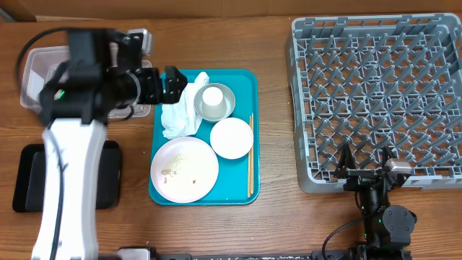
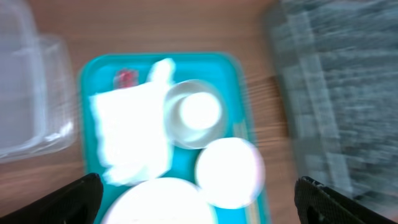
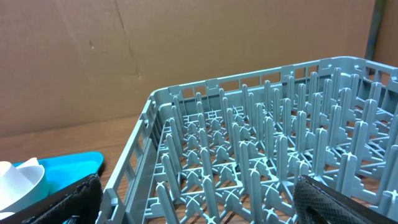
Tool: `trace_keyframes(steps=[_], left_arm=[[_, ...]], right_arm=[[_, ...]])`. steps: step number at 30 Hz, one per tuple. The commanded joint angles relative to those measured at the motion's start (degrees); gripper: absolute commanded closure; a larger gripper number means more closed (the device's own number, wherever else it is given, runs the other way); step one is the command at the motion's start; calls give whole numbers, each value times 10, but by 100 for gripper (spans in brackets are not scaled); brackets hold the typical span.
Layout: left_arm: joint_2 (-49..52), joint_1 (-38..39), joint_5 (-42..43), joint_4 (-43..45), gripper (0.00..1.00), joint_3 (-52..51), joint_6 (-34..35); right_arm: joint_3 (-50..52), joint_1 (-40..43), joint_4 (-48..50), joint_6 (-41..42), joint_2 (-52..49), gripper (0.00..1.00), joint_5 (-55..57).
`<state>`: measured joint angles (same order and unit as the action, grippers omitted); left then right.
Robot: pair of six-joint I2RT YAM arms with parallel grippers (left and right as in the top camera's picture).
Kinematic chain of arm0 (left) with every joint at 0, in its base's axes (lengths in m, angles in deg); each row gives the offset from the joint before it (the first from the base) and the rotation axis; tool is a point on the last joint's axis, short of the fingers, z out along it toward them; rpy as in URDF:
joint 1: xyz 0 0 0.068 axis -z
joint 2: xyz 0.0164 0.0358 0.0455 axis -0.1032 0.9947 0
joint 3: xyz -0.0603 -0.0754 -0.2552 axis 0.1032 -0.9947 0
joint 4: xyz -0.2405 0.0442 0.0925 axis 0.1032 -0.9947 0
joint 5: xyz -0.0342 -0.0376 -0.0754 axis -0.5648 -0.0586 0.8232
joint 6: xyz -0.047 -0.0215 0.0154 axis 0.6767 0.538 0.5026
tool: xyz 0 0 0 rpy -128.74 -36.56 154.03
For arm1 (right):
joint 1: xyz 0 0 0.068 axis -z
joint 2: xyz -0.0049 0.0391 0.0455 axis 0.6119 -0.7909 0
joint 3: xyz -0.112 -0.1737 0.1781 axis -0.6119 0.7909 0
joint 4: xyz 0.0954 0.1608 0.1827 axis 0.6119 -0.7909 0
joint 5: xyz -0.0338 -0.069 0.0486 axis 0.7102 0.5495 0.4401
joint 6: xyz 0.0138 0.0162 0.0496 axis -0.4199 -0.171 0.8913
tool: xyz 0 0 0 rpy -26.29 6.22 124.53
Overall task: Sort waste into correct bins and load items into the dishwasher
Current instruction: 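Grasp the white napkin on the teal tray with the left gripper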
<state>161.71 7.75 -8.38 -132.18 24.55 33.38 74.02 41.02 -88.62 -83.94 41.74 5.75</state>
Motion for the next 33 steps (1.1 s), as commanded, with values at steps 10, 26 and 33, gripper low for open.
trace_keyframes(steps=[10,26,33], left_arm=[[193,31,-63,6,0,19,17],[341,96,-200,-26,47,18,113],[363,96,-200,-24,56,14,133]], right_arm=[[6,-1,3,-2,5,0,3],[6,-1,3,-2,5,0,3],[6,-1,3,-2,5,0,3]])
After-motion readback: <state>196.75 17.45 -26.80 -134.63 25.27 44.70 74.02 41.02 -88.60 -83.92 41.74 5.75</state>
